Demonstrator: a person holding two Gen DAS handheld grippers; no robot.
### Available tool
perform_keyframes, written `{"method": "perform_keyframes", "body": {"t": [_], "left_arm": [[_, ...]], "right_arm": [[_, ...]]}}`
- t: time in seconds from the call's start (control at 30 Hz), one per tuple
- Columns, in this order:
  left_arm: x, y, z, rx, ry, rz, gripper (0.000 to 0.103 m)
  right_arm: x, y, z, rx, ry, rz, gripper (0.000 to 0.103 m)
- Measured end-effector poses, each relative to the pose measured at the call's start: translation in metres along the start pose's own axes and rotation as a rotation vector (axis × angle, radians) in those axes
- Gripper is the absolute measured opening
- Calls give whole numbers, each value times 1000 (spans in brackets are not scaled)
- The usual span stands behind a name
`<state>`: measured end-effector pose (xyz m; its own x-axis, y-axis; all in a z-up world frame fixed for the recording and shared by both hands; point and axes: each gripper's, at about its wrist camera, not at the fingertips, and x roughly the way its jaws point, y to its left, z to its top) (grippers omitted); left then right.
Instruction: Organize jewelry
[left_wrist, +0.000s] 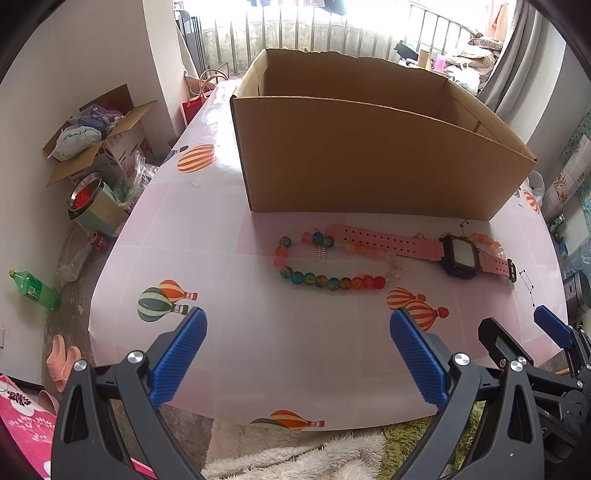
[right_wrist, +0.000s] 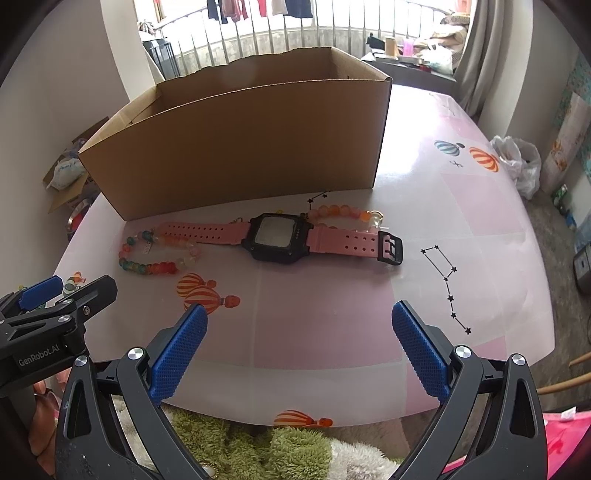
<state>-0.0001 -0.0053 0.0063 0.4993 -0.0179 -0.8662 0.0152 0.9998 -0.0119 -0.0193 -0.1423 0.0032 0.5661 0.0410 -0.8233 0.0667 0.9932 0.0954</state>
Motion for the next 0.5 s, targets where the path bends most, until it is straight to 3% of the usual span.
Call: {"method": "perform_keyframes", "body": {"t": [0.5], "left_arm": [[0, 1, 0, -3, -6, -1, 97]], "right_arm": [[-2, 1, 2, 2, -4, 1, 95]]}}
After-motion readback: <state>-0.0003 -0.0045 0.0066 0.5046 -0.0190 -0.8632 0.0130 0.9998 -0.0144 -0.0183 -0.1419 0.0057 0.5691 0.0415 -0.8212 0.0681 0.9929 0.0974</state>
